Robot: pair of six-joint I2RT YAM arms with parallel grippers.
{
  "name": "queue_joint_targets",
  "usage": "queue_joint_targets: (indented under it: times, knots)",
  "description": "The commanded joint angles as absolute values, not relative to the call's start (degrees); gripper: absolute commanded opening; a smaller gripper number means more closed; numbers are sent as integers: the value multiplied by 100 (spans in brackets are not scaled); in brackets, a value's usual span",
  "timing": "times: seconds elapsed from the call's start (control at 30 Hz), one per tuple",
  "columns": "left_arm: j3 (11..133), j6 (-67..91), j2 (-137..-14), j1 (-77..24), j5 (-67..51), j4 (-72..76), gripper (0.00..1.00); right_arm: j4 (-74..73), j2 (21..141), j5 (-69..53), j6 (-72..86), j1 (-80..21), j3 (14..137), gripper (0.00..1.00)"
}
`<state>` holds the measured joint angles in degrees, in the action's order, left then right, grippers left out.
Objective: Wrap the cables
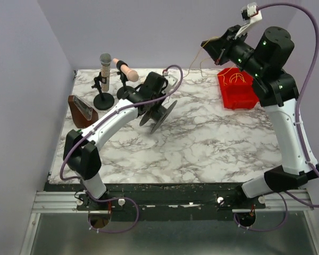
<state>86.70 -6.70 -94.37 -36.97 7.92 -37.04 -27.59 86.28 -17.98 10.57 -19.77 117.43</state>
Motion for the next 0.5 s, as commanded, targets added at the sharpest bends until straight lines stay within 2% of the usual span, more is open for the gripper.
queue_joint_targets:
  times: [0.0,0.3,0.47]
  knots:
    - [9736,535,-10062,-3481,1353,-2830,0,-2874,8245,-2092,1327,-2679,11313,1]
    - [11994,1273,-11504,-2928,1416,-3067,0,-2488,7673,-2364,1705,-3980,10399,1]
    - [13638,1740,-11997,-2356,1038,-3392,0,-1777,7409,-2619,2179,-4543,9047,1]
